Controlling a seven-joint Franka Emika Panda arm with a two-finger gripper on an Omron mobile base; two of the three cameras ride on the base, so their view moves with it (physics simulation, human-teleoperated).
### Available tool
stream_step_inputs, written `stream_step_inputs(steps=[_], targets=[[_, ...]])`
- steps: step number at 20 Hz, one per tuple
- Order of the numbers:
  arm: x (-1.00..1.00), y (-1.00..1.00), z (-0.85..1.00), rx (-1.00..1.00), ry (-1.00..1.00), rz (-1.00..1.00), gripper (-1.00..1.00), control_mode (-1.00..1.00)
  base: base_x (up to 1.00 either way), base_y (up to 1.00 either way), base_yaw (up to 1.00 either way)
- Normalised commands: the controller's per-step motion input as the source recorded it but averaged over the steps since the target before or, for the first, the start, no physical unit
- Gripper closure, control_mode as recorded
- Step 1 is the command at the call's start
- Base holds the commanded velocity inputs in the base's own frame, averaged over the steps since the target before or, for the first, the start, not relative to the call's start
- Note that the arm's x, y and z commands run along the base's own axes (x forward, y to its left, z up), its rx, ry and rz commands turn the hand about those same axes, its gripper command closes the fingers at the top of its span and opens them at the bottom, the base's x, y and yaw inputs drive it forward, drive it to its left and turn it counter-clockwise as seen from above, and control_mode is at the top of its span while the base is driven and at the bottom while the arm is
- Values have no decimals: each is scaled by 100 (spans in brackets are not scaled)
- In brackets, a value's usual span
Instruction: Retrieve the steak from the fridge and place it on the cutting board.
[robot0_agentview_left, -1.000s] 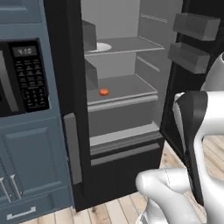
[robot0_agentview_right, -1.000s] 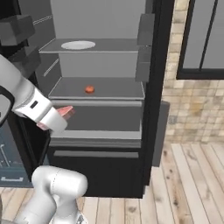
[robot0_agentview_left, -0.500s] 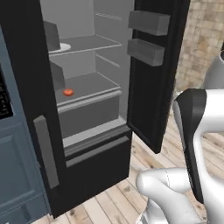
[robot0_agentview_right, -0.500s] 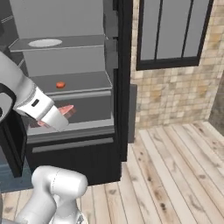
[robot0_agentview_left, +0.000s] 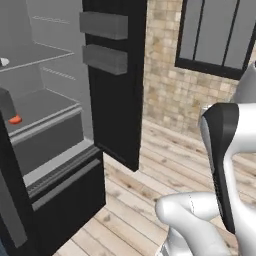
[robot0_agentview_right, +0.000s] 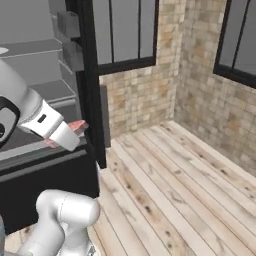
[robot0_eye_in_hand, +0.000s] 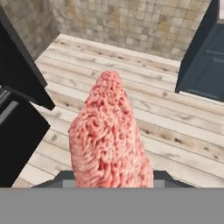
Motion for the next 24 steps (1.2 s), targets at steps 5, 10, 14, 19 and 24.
stream_step_inputs(steps=[5, 10, 14, 19, 24], targets=[[0, 0, 0, 0, 0, 0, 100, 100, 0, 0, -80], [0, 0, 0, 0, 0, 0, 100, 100, 0, 0, -85], [0, 0, 0, 0, 0, 0, 100, 100, 0, 2, -79], [0, 0, 0, 0, 0, 0, 100, 100, 0, 0, -61], [0, 0, 0, 0, 0, 0, 100, 100, 1, -30, -35]])
